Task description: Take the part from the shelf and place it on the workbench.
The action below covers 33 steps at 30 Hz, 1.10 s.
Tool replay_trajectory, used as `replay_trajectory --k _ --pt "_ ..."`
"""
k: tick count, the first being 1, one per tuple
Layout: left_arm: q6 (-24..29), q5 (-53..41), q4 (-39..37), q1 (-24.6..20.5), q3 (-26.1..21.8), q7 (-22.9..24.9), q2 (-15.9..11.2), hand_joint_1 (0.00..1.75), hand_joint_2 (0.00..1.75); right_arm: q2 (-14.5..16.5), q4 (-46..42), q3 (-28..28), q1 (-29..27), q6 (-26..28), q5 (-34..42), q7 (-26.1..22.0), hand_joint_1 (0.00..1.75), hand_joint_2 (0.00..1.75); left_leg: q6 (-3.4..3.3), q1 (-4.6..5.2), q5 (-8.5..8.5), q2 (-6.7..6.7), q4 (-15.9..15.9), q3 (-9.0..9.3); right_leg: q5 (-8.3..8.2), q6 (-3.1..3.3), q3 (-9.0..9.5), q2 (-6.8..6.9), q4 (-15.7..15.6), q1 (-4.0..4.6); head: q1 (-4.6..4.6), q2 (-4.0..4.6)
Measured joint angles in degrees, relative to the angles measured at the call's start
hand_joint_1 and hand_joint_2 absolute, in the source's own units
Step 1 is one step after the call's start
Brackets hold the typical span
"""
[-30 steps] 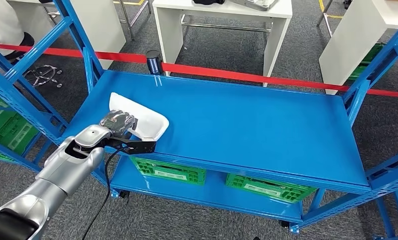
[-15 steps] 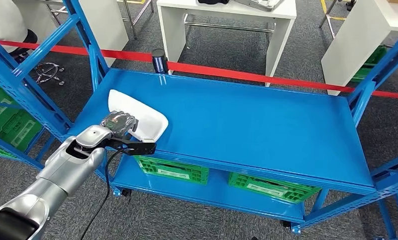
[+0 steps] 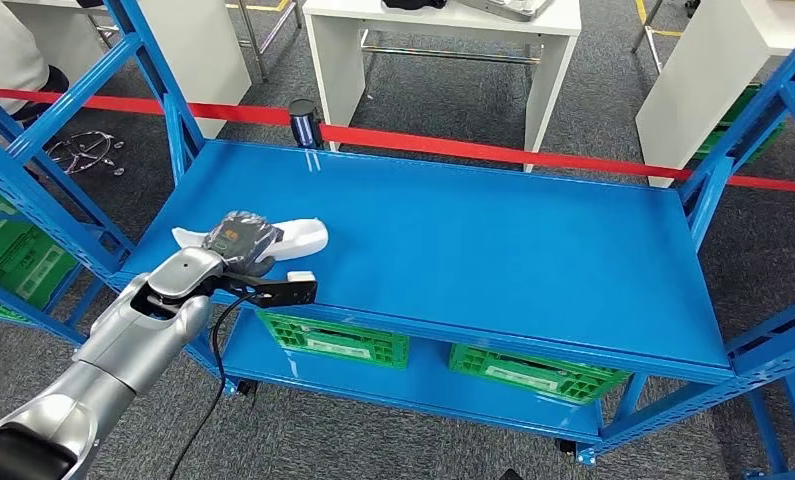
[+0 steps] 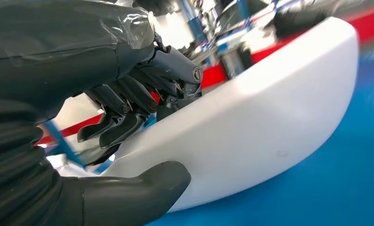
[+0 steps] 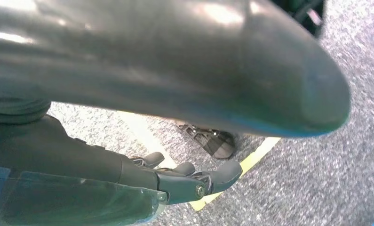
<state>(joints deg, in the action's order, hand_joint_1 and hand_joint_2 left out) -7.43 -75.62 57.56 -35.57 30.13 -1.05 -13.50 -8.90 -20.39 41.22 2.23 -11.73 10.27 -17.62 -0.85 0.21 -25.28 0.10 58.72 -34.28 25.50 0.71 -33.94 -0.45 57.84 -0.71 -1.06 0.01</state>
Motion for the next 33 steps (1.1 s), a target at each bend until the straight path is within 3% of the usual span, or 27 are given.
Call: replay_trajectory --k 2,5,8,10,11,13,15,18,20,21,23,25,26,27,28,30,33 --pt "0.24 -0.01 2.18 0.52 -0.36 -0.19 0.16 1.75 1.75 0.07 0.0 0.01 -0.02 0.07 0.19 -0.15 0.0 0.0 -0.25 0.34 -0.03 -0.05 -1.12 0.51 -0.18 -0.33 -0.26 0.04 -0.11 0.0 -0.03 -0.01" --pt "0.19 0.18 4.88 1.14 -0.75 -0.63 0.62 1.75 1.75 0.16 0.0 0.04 -0.07 0.19 0.5 -0.38 0.0 0.0 -0.81 -0.17 0.78 -0.19 -2.53 1.08 0.85 -0.68 -1.22 0.1 1.52 0.05 0.09 -0.01" --pt "0.42 4.17 7.04 2.06 -1.85 -2.89 1.44 1.75 1.75 0.06 0.03 0.03 -0.19 0.58 0.87 -0.56 0.0 0.0 -1.19 -0.23 1.17 -0.25 -3.03 1.22 5.1 -0.5 -6.1 0.12 11.76 -0.08 0.26 0.01" --pt "0.17 11.1 8.84 3.65 -3.25 -5.72 2.04 1.75 1.75 -0.02 0.11 0.02 -0.44 0.68 0.98 -0.68 0.0 0.0 -1.16 -0.2 1.13 -0.2 -2.95 1.2 6.14 -1.03 -8.25 0.13 16.12 -0.23 0.28 0.01" --pt "-0.21 15.27 9.93 4.64 -4.08 -7.15 2.4 1.75 1.75 -0.05 0.16 0.02 -0.51 0.67 1.01 -0.76 0.0 0.0 -1.1 -0.21 1.07 -0.15 -2.85 1.19 5.33 -1.53 -7.76 0.14 14.96 -0.32 0.28 0.01" --pt "-1.96 26.67 13.15 6.77 -6.48 -10.18 3.27 1.75 1.75 -0.15 0.32 0.02 -0.5 0.57 1.09 -1.03 0.0 0.0 -0.73 -0.23 0.74 -0.08 -2.38 1.14 2.22 -2.43 -4.04 0.25 7.05 -0.58 0.3 0.01" --pt "-3.93 39.45 16.96 8.92 -9.13 -13.3 4.11 1.75 1.75 -0.22 0.5 0.03 -0.44 0.49 1.16 -1.37 0.0 0.0 -0.16 0.0 0.29 -0.06 -1.74 0.85 0.24 -2.18 -0.92 0.29 0.85 -0.59 0.27 0.0" --pt "-5.73 52.91 22.18 11.95 -11.88 -16.14 5.09 1.75 1.75 -0.14 0.78 0.05 -0.46 0.57 1.24 -1.63 0.0 0.0 0.41 0.05 0.05 -0.06 -1.42 0.59 -0.01 -0.91 -0.41 0.17 0.04 -0.38 0.24 0.01" --pt "-7.24 60.64 25.51 13.73 -13.34 -17.51 5.76 1.75 1.75 -0.03 0.9 0.07 -0.42 0.79 1.25 -1.64 0.0 0.0 0.99 -0.2 -1.19 -0.05 0.11 -0.09 -0.08 -0.25 -0.27 0.13 -0.09 -0.6 0.19 0.01" --pt "-8.03 64.39 27.0 14.58 -13.98 -18.32 6.07 1.75 1.75 0.03 0.91 0.07 -0.39 0.9 1.25 -1.65 0.0 0.0 1.33 -0.34 -2.64 -0.05 2.41 -1.11 -0.1 0.02 -0.19 0.11 -0.15 -0.75 0.14 0.01" --pt "-9.09 70.05 29.65 16.17 -14.91 -19.6 6.63 1.75 1.75 0.07 0.97 0.07 -0.41 0.98 1.23 -1.63 0.0 0.0 1.8 -0.6 -6.43 -0.05 10.12 -4.59 -0.05 0.32 -0.13 0.1 -0.13 -0.66 0.05 0.01" --pt "-9.44 72.79 31.73 17.66 -15.32 -20.05 7.03 1.75 1.75 0.14 1.04 0.07 -0.43 1.0 1.21 -1.6 0.0 0.0 1.93 -0.74 -8.17 -0.05 15.84 -7.34 -0.03 0.37 -0.12 0.1 -0.12 -0.53 0.05 0.0" --pt "-9.47 73.15 32.52 18.21 -15.4 -20.05 7.17 1.75 1.75 0.18 1.07 0.07 -0.42 1.0 1.2 -1.59 0.0 0.0 1.83 -0.76 -7.45 -0.05 15.57 -7.25 -0.02 0.38 -0.09 0.08 -0.12 -0.45 0.05 0.01" --pt "-9.49 73.26 33.22 18.58 -15.47 -20.04 7.29 1.75 1.75 0.23 1.08 0.08 -0.41 1.0 1.2 -1.59 0.0 0.0 1.58 -0.74 -5.79 -0.05 12.94 -5.97 -0.02 0.38 -0.04 0.05 -0.12 -0.36 0.05 0.01" --pt "-9.5 73.4 33.88 18.8 -15.54 -20.04 7.38 1.75 1.75 0.29 1.09 0.08 -0.39 1.0 1.2 -1.59 0.0 0.0 1.16 -0.65 -3.74 -0.04 8.83 -3.89 -0.02 0.37 0.04 0.01 -0.14 -0.26 0.05 0.01" --pt "-9.99 74.78 35.09 18.91 -15.74 -20.41 7.59 1.75 1.75 0.5 1.11 0.09 -0.36 1.0 1.2 -1.59 0.0 0.0 0.21 -0.27 -1.33 -0.14 1.34 -0.01 -0.04 0.28 0.06 0.0 -0.15 0.0 0.08 0.0" --pt "-13.33 81.59 37.26 19.61 -15.88 -23.24 8.01 1.75 1.75 0.68 1.16 0.09 -0.32 1.0 1.07 -1.53 0.0 0.0 -0.4 0.22 -1.03 -0.31 -1.25 1.16 -0.22 -0.31 -0.04 0.08 -0.36 0.05 0.07 0.0"
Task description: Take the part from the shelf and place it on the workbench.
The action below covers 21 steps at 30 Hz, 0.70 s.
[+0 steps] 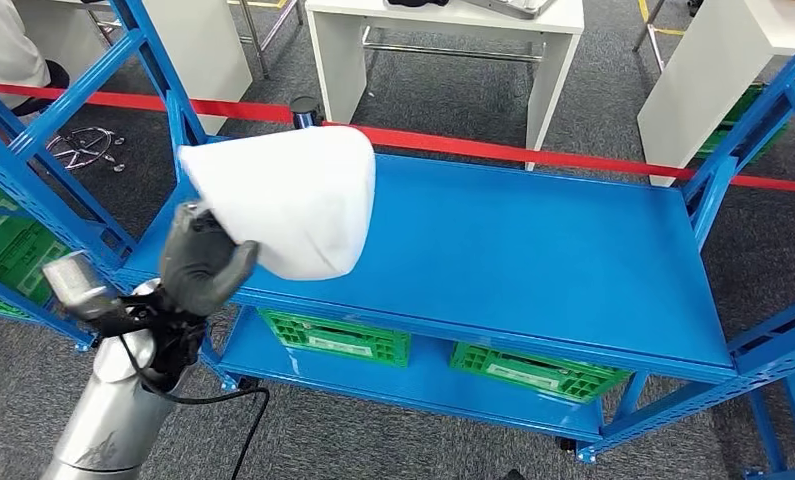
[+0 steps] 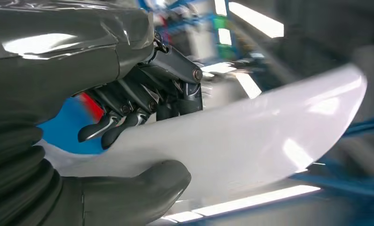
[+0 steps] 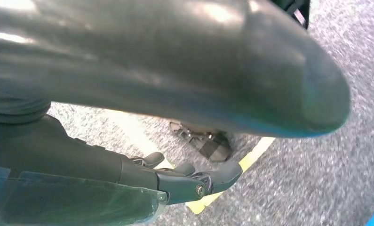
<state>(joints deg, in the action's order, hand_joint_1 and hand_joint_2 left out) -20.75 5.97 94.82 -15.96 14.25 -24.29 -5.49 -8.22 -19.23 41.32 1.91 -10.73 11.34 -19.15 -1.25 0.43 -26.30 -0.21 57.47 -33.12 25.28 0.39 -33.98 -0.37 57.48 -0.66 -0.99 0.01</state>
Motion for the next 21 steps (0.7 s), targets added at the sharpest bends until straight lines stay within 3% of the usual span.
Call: replay_trajectory --k 3,6,7,8,9,10,12,14,17,19,21 --pt "-5.27 8.54 5.06 1.0 0.92 -2.76 0.92 1.75 1.75 0.13 0.04 0.04 0.01 0.12 -0.19 0.34 0.0 0.0 -0.58 -0.46 0.92 -0.12 -1.29 0.77 1.3 -0.36 -1.13 0.09 2.07 0.02 0.12 0.0" --pt "-9.37 15.45 10.39 1.18 4.06 -1.6 2.32 1.75 1.75 0.14 0.4 0.02 0.15 1.05 0.32 1.69 0.0 0.0 -0.96 -0.49 1.43 -0.11 -1.51 0.8 6.16 -0.11 -5.91 0.12 12.81 -0.14 0.26 0.01" --pt "-10.07 16.74 11.75 1.19 5.46 -1.04 2.69 1.75 1.75 0.14 0.76 -0.06 0.18 1.53 0.8 2.63 0.0 0.0 -0.98 -0.45 1.49 -0.08 -1.42 0.72 7.11 -0.31 -7.15 0.12 15.67 -0.22 0.27 0.01" --pt "-10.52 17.61 12.79 1.15 6.88 -0.59 2.99 1.75 1.75 0.11 1.31 -0.22 0.19 1.99 1.49 3.74 0.0 0.0 -0.97 -0.45 1.48 -0.05 -1.33 0.66 7.18 -0.71 -7.38 0.13 16.43 -0.33 0.29 0.01" --pt "-10.82 18.33 13.59 1.06 8.36 -0.27 3.25 1.75 1.75 0.03 2.12 -0.52 0.18 2.47 2.36 5.07 0.0 0.0 -0.94 -0.45 1.46 0.01 -1.21 0.62 6.35 -1.26 -6.44 0.15 14.81 -0.47 0.3 0.01" --pt "-11.04 19.02 14.05 0.91 9.72 -0.07 3.41 1.75 1.75 -0.12 3.08 -0.95 0.14 2.93 3.37 6.51 0.0 0.0 -0.86 -0.46 1.41 0.07 -1.03 0.58 4.89 -1.84 -4.43 0.21 11.05 -0.65 0.31 0.01" --pt "-11.61 20.19 14.4 0.36 12.52 -0.1 3.64 1.75 1.75 -0.59 5.49 -2.22 0.01 3.54 5.71 9.88 0.0 0.0 -0.5 -0.26 1.17 0.24 -0.33 0.25 2.36 -2.18 -0.47 0.36 3.3 -0.85 0.29 0.01" --pt "-12.3 20.76 14.41 -0.28 15.12 -0.49 3.76 1.75 1.75 -1.14 8.25 -3.66 -0.09 3.45 8.16 13.55 0.0 0.0 0.06 -0.01 1.11 0.34 0.27 -0.21 1.38 -1.51 0.8 0.34 0.65 -0.72 0.26 0.0" --pt "-13.06 21.23 14.37 -1.21 18.26 -0.91 3.84 1.75 1.75 -1.85 12.17 -5.33 -0.16 2.13 10.71 17.23 0.0 0.0 0.89 -0.1 0.71 0.34 0.88 -0.75 0.58 -0.37 0.39 0.25 0.73 -0.79 0.25 -0.01" --pt "-13.18 21.45 14.36 -1.8 19.62 -0.96 3.86 1.75 1.75 -2.18 13.9 -6.03 -0.11 1.69 11.32 17.93 0.0 0.0 1.54 -0.36 -2.61 0.31 4.54 -2.13 -0.06 0.39 -0.25 0.29 0.6 -1.03 0.05 -0.01" --pt "-13.16 21.68 14.31 -2.21 20.48 -0.96 3.86 1.75 1.75 -2.35 15.1 -6.42 -0.08 1.6 11.61 18.25 0.0 0.0 2.04 -0.64 -7.59 0.28 12.08 -4.61 -0.76 0.72 -1.17 0.3 0.62 -0.86 -0.14 0.0"
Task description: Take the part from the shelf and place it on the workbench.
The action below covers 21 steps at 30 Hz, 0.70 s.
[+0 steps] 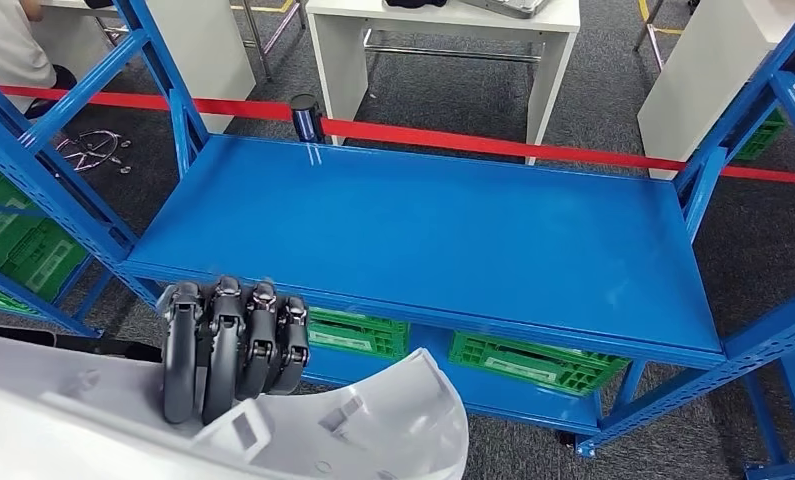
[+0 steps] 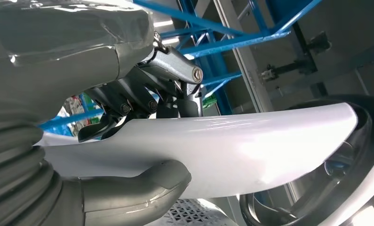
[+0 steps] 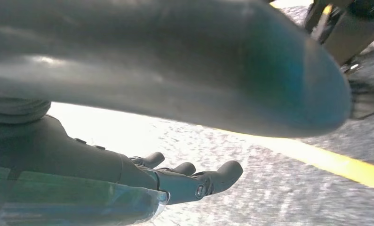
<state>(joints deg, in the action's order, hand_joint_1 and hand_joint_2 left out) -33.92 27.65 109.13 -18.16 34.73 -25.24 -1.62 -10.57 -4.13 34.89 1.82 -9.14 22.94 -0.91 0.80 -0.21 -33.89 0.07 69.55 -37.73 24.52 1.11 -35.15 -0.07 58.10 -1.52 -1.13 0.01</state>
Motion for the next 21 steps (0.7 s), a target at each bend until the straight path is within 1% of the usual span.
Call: replay_trajectory --k 1,2,3,4,5,6,7,8,9,10,11,12,13,14,15,16,17,18,19,20,21 --pt "0.01 0.09 -0.05 -0.1 0.33 0.01 -0.01 1.75 1.75 0.01 0.47 -0.11 0.0 -0.05 0.1 0.12 0.0 0.0 0.09 -0.07 -1.72 -0.01 3.27 -0.87 -0.4 0.02 -0.53 0.0 0.01 0.13 0.0 0.01" --pt "0.02 0.14 -0.11 -0.18 0.65 0.01 -0.01 1.75 1.75 0.03 0.88 -0.21 0.0 -0.13 0.16 0.21 0.0 0.0 0.03 -0.08 -2.39 -0.01 4.65 -0.77 -0.84 0.01 -1.08 0.01 0.02 0.28 -0.01 0.0" --pt "0.02 0.16 -0.17 -0.28 0.91 0.02 -0.01 1.75 1.75 0.06 1.22 -0.32 0.02 -0.2 0.18 0.26 0.0 0.0 -0.2 -0.02 -1.99 0.0 3.51 0.62 -1.29 0.01 -1.61 -0.01 0.02 0.44 -0.01 0.0" --pt "0.02 0.18 -0.21 -0.47 1.13 0.02 0.0 1.75 1.75 0.09 1.5 -0.43 0.06 -0.27 0.18 0.28 0.0 0.0 -0.65 0.1 -0.8 0.01 0.0 3.25 -1.77 0.01 -2.1 -0.03 0.01 0.63 -0.01 0.0" --pt "0.02 0.2 -0.22 -0.76 1.29 0.02 0.03 1.75 1.75 0.15 1.71 -0.54 0.13 -0.33 0.2 0.3 0.0 0.0 -1.34 0.35 0.34 -0.01 -4.81 6.55 -2.25 -0.01 -2.48 -0.06 0.0 0.72 0.0 -0.01" --pt "0.02 0.25 -0.23 -1.05 1.44 0.03 0.09 1.75 1.75 0.26 1.87 -0.66 0.17 -0.35 0.28 0.35 0.0 0.0 -1.95 0.61 1.23 -0.09 -8.87 9.09 -2.75 -0.17 -2.72 -0.07 -0.12 0.84 0.05 -0.01" --pt "0.03 0.41 -0.24 -1.39 1.61 0.09 0.15 1.75 1.75 0.3 2.05 -0.77 0.23 -0.37 0.54 0.51 0.0 0.0 -2.54 0.93 1.86 -0.15 -11.69 10.68 -3.21 -0.41 -2.85 -0.05 -0.26 0.8 0.03 -0.01" --pt "0.14 0.71 -0.25 -1.7 1.82 0.29 0.24 1.75 1.75 0.34 2.18 -0.85 0.26 -0.4 0.99 0.74 0.0 0.0 -2.95 1.25 2.12 -0.23 -12.95 11.17 -3.65 -0.75 -2.9 0.0 -0.45 0.68 0.0 -0.01" --pt "0.39 1.13 -0.26 -1.98 2.13 0.67 0.34 1.75 1.75 0.36 2.33 -0.89 0.27 -0.57 1.61 0.94 0.0 0.0 -3.21 1.47 2.56 -0.28 -12.98 10.78 -4.17 -1.16 -2.88 0.04 -0.8 0.59 -0.04 -0.01" --pt "0.71 1.63 -0.26 -2.32 2.51 1.14 0.47 1.75 1.75 0.28 2.55 -0.91 0.22 -0.9 2.3 0.98 0.0 0.0 -3.6 1.64 3.36 -0.28 -13.4 10.51 -4.83 -1.54 -2.87 0.08 -1.27 0.52 -0.1 -0.01" --pt "1.1 2.2 -0.26 -2.66 2.97 1.61 0.62 1.75 1.75 0.29 2.72 -0.91 0.21 -1.44 2.97 0.64 0.0 0.0 -3.84 1.59 4.41 -0.35 -14.03 10.36 -4.99 -1.7 -3.07 0.09 -1.52 0.52 -0.08 -0.01" --pt "1.41 2.78 -0.27 -3.06 3.46 1.95 0.78 1.75 1.75 0.29 2.89 -0.9 0.2 -2.18 3.56 -0.08 0.0 0.0 -4.17 1.44 5.64 -0.41 -14.75 10.02 -4.17 -1.6 -3.52 0.09 -1.09 0.55 -0.04 -0.01" --pt "1.61 3.25 -0.27 -3.46 3.9 2.1 0.89 1.75 1.75 0.27 3.03 -0.89 0.18 -2.86 4.02 -1.16 0.0 0.0 -4.34 1.25 6.94 -0.48 -15.42 9.49 -2.28 -1.33 -4.25 0.08 0.47 0.58 0.05 -0.01" --pt "1.74 3.61 -0.28 -3.77 4.29 2.11 0.94 1.75 1.75 0.21 3.1 -0.86 0.23 -3.48 4.41 -2.58 0.0 0.0 -4.38 1.08 8.0 -0.55 -15.78 8.84 0.51 -0.95 -5.2 0.08 3.33 0.47 0.13 -0.01" --pt "1.77 3.78 -0.31 -3.98 4.64 2.02 0.92 1.75 1.75 0.1 3.16 -0.82 0.23 -4.0 4.7 -4.2 0.0 0.0 -4.42 1.06 8.8 -0.57 -15.82 7.89 3.27 -0.81 -6.05 0.07 7.02 0.38 0.21 -0.01" --pt "1.76 3.8 -0.36 -4.11 4.93 1.87 0.86 1.75 1.75 0.0 3.22 -0.76 0.22 -4.41 4.95 -5.81 0.0 0.0 -4.29 1.07 9.48 -0.61 -15.72 6.94 5.16 -1.0 -6.61 0.07 10.71 0.26 0.28 -0.01" --pt "1.7 3.78 -0.43 -4.22 5.2 1.66 0.75 1.75 1.75 -0.1 3.27 -0.7 0.24 -4.78 5.24 -7.35 0.0 0.0 -4.15 1.05 10.11 -0.67 -15.51 5.93 5.89 -1.53 -6.62 0.08 13.45 0.1 0.31 -0.01" --pt "1.63 3.77 -0.49 -4.37 5.42 1.42 0.61 1.75 1.75 -0.15 3.3 -0.66 0.26 -5.1 5.53 -8.6 0.0 0.0 -3.96 0.98 10.68 -0.71 -15.18 4.83 5.59 -2.28 -5.86 0.09 14.61 -0.08 0.32 -0.01" --pt "1.58 3.75 -0.52 -4.55 5.58 1.19 0.46 1.75 1.75 -0.2 3.32 -0.6 0.27 -5.33 5.81 -9.57 0.0 0.0 -3.69 0.84 11.15 -0.74 -14.68 3.68 4.6 -3.13 -4.14 0.11 13.72 -0.31 0.33 -0.01" --pt "1.53 3.73 -0.54 -4.76 5.69 1.0 0.27 1.75 1.75 -0.26 3.33 -0.52 0.29 -5.46 6.06 -10.38 0.0 0.0 -3.39 0.69 11.53 -0.75 -13.94 2.53 3.78 -3.89 -1.45 0.12 10.85 -0.62 0.34 -0.01" --pt "1.52 3.72 -0.5 -4.97 5.77 0.89 0.1 1.75 1.75 -0.3 3.34 -0.39 0.38 -5.51 6.23 -10.95 0.0 0.0 -3.08 0.66 11.77 -0.74 -13.08 1.42 3.97 -4.31 1.68 0.1 6.94 -0.71 0.4 -0.01"
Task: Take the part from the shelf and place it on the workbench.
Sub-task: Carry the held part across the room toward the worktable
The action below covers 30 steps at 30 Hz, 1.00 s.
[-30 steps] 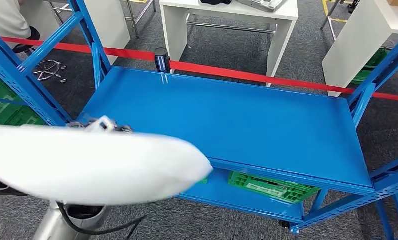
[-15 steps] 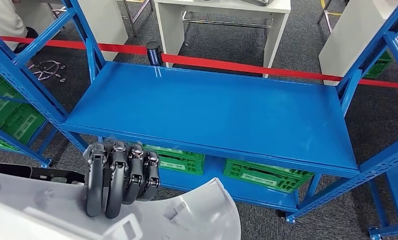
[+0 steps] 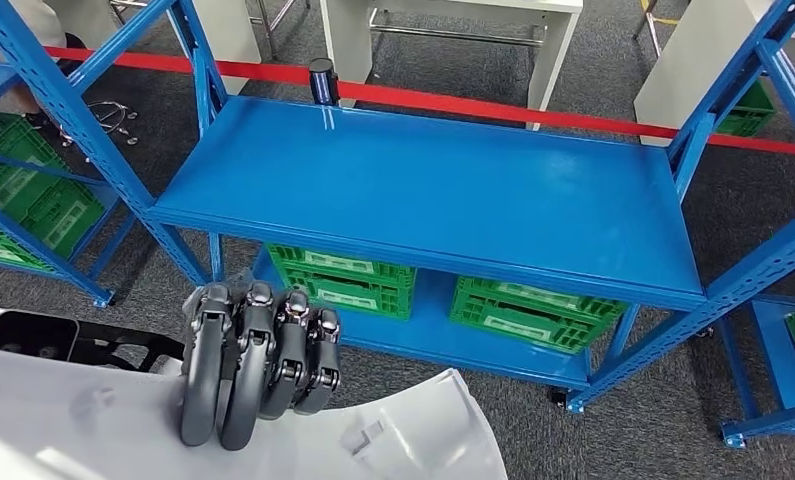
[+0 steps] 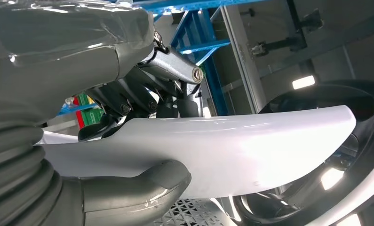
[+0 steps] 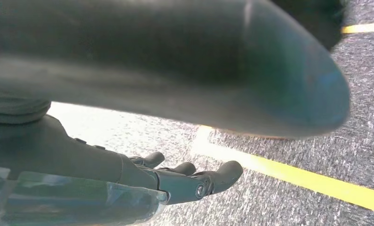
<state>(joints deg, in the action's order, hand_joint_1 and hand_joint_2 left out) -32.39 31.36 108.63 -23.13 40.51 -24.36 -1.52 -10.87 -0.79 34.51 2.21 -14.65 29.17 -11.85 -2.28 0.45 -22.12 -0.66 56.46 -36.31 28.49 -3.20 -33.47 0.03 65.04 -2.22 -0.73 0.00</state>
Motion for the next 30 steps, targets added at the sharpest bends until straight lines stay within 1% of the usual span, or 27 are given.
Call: replay_trajectory --k 1,2,3,5,6,7,8,9,10,11,12,13,14,15,16,17,18,19,21,22,23,25,26,27,28,29,30 --pt "0.0 -0.03 0.07 -0.21 0.1 -0.04 -0.13 1.75 1.75 -0.11 0.01 0.16 0.08 0.04 0.13 -0.45 0.0 0.0 0.33 0.01 0.2 0.01 0.83 -0.86 0.56 0.13 2.36 -0.09 -3.28 0.0 -0.04 0.0" --pt "0.01 -0.08 0.14 -0.45 0.22 -0.04 -0.23 1.75 1.75 -0.15 0.02 0.38 0.16 0.15 0.22 -0.74 0.0 0.0 0.64 0.08 0.38 0.02 1.54 -1.44 1.47 0.52 3.78 -0.2 -5.59 0.08 -0.05 0.0" --pt "0.03 -0.12 0.22 -0.65 0.33 -0.03 -0.31 1.75 1.75 -0.19 0.03 0.57 0.24 0.32 0.25 -0.88 0.0 0.0 0.93 0.12 0.62 0.03 1.91 -1.76 2.14 1.11 4.17 -0.31 -6.48 0.32 -0.12 0.0" --pt "0.06 -0.19 0.27 -0.88 0.57 -0.01 -0.52 1.75 1.75 -0.19 0.07 0.92 0.21 0.57 0.25 -1.01 0.0 0.0 1.51 -0.15 0.83 0.1 2.25 -2.0 1.71 2.29 3.4 -0.32 -6.4 0.34 -0.18 0.0" --pt "0.09 -0.2 0.27 -0.92 0.69 -0.01 -0.65 1.75 1.75 -0.19 0.1 1.02 0.2 0.64 0.24 -1.01 0.0 0.0 1.86 -0.33 -0.19 0.19 2.85 -2.25 1.25 2.86 3.04 -0.24 -6.38 0.33 -0.26 0.0" --pt "0.14 -0.2 0.28 -0.96 0.83 0.0 -0.78 1.75 1.75 -0.19 0.14 1.1 0.19 0.66 0.23 -1.03 0.0 0.0 2.21 -0.49 -2.24 0.28 4.31 -2.68 0.7 3.36 2.55 -0.15 -6.41 0.26 -0.31 0.0" --pt "0.21 -0.2 0.28 -1.02 0.96 0.0 -0.89 1.75 1.75 -0.2 0.17 1.18 0.2 0.68 0.22 -1.04 0.0 0.0 2.55 -0.62 -5.16 0.36 6.77 -3.3 0.1 3.73 2.05 -0.07 -6.41 0.26 -0.38 0.0" --pt "0.32 -0.23 0.28 -1.08 1.08 0.04 -0.97 1.75 1.75 -0.2 0.18 1.26 0.2 0.69 0.22 -1.09 0.0 0.0 2.8 -0.67 -8.28 0.39 10.15 -3.99 -0.54 3.91 1.41 -0.05 -6.37 0.31 -0.46 0.0" --pt "0.43 -0.3 0.28 -1.12 1.21 0.08 -1.03 1.75 1.75 -0.18 0.19 1.38 0.2 0.69 0.22 -1.18 0.0 0.0 2.94 -0.72 -10.58 0.4 13.75 -4.57 -1.18 3.99 0.68 -0.02 -6.32 0.38 -0.49 0.0" --pt "0.54 -0.43 0.28 -1.18 1.33 0.14 -1.11 1.75 1.75 -0.14 0.19 1.56 0.2 0.73 0.22 -1.38 0.0 0.0 2.94 -0.73 -11.66 0.4 16.61 -4.72 -1.83 3.99 -0.09 -0.02 -6.27 0.48 -0.49 0.0" --pt "0.64 -0.6 0.28 -1.27 1.48 0.2 -1.19 1.75 1.75 -0.1 0.19 1.81 0.2 0.81 0.24 -1.78 0.0 0.0 2.8 -0.71 -11.45 0.42 17.96 -4.11 -2.47 3.97 -0.93 -0.02 -6.24 0.61 -0.5 0.0" --pt "0.75 -0.82 0.28 -1.43 1.62 0.23 -1.25 1.75 1.75 -0.04 0.19 2.08 0.2 0.97 0.31 -2.39 0.0 0.0 2.49 -0.65 -10.28 0.45 17.34 -2.56 -3.07 3.94 -1.7 -0.02 -6.23 0.78 -0.51 0.0" --pt "0.9 -1.04 0.32 -1.66 1.79 0.24 -1.33 1.75 1.75 0.04 0.16 2.39 0.21 1.2 0.44 -3.33 0.0 0.0 1.94 -0.51 -8.88 0.53 14.61 0.07 -3.65 3.89 -2.36 -0.04 -6.23 0.96 -0.5 0.0" --pt "1.03 -1.22 0.42 -1.93 1.93 0.25 -1.4 1.75 1.75 0.17 0.06 2.68 0.21 1.39 0.61 -4.34 0.0 0.0 1.13 -0.24 -8.29 0.64 10.54 3.26 -4.17 3.79 -2.84 -0.08 -6.24 1.03 -0.48 0.0" --pt "1.15 -1.37 0.57 -2.21 2.06 0.24 -1.45 1.75 1.75 0.25 -0.08 2.92 0.21 1.47 0.83 -5.37 0.0 0.0 0.45 0.02 -8.45 0.7 6.17 6.38 -4.68 3.61 -3.14 -0.09 -6.26 1.1 -0.45 0.0" --pt "1.22 -1.44 0.72 -2.43 2.17 0.23 -1.51 1.75 1.75 0.31 -0.23 3.16 0.21 1.38 0.99 -6.24 0.0 0.0 -0.02 0.36 -8.87 0.78 2.89 8.64 -5.19 3.29 -3.28 -0.09 -6.38 1.0 -0.43 0.0" --pt "1.22 -1.46 0.84 -2.6 2.25 0.22 -1.57 1.75 1.75 0.3 -0.38 3.39 0.2 1.07 1.13 -6.84 0.0 0.0 -0.36 0.64 -9.36 0.82 0.98 9.8 -5.68 2.91 -3.31 -0.08 -6.56 0.79 -0.46 0.0" --pt "1.21 -1.47 0.9 -2.72 2.32 0.2 -1.6 1.75 1.75 0.26 -0.5 3.58 0.19 0.65 1.31 -7.27 0.0 0.0 -0.43 0.88 -9.24 0.8 0.27 10.08 -6.21 2.52 -3.31 -0.09 -6.8 0.68 -0.54 0.0" --pt "1.09 -1.5 0.9 -2.83 2.51 0.17 -1.63 1.75 1.75 0.23 -0.71 3.79 0.05 -0.27 1.94 -7.68 0.0 0.0 -0.8 0.95 -7.47 0.55 -0.89 9.59 -6.51 2.14 -3.63 -0.14 -6.9 0.77 -0.63 0.0" --pt "0.98 -1.57 0.89 -2.92 2.62 0.14 -1.62 1.75 1.75 0.24 -0.85 3.81 -0.04 -0.59 2.39 -7.8 0.0 0.0 -1.08 0.85 -6.38 0.33 -1.61 9.19 -5.41 2.33 -4.16 -0.17 -6.11 0.92 -0.55 0.0" --pt "0.83 -1.66 0.88 -3.0 2.73 0.08 -1.61 1.75 1.75 0.17 -0.96 3.81 -0.13 -0.79 2.88 -7.95 0.0 0.0 -1.29 0.71 -5.24 0.11 -2.28 8.59 -3.42 2.68 -4.9 -0.18 -4.36 1.07 -0.43 0.0" --pt "0.56 -1.85 0.87 -3.08 2.89 -0.02 -1.66 1.75 1.75 -0.1 -1.14 3.81 -0.19 -0.93 3.59 -8.35 0.0 0.0 -1.6 0.75 -3.6 -0.31 -2.38 6.87 1.47 3.19 -6.74 -0.17 1.98 1.0 -0.26 0.0" --pt "0.46 -1.89 0.87 -3.06 2.98 -0.05 -1.72 1.75 1.75 -0.28 -1.2 3.81 -0.19 -0.99 3.84 -8.53 0.0 0.0 -1.53 0.79 -2.93 -0.56 -2.25 5.84 2.71 2.94 -7.31 -0.16 5.38 0.94 -0.23 0.0" --pt "0.41 -1.91 0.87 -3.04 3.08 -0.06 -1.8 1.75 1.75 -0.46 -1.26 3.81 -0.19 -1.09 4.01 -8.71 0.0 0.0 -1.47 0.79 -2.29 -0.89 -2.02 4.77 2.71 2.31 -7.28 -0.13 7.71 0.8 -0.23 0.0" --pt "0.38 -1.94 0.87 -3.05 3.18 -0.06 -1.89 1.75 1.75 -0.62 -1.33 3.81 -0.19 -1.21 4.15 -8.89 0.0 0.0 -1.34 0.72 -1.74 -1.24 -1.66 3.65 1.66 1.47 -6.33 -0.06 8.21 0.6 -0.23 0.0" --pt "0.36 -1.98 0.87 -3.07 3.26 -0.07 -1.96 1.75 1.75 -0.76 -1.42 3.81 -0.18 -1.31 4.32 -9.11 0.0 0.0 -1.13 0.64 -1.28 -1.58 -1.13 2.51 0.22 0.63 -4.42 0.16 6.71 0.35 -0.22 0.0" --pt "0.38 -2.09 0.88 -3.09 3.34 -0.07 -2.0 1.75 1.75 -0.85 -1.56 3.81 -0.13 -1.37 4.49 -9.32 0.0 0.0 -0.9 0.57 -0.95 -1.92 -0.4 1.44 -0.48 0.02 -1.77 0.71 3.42 0.12 -0.2 0.0"
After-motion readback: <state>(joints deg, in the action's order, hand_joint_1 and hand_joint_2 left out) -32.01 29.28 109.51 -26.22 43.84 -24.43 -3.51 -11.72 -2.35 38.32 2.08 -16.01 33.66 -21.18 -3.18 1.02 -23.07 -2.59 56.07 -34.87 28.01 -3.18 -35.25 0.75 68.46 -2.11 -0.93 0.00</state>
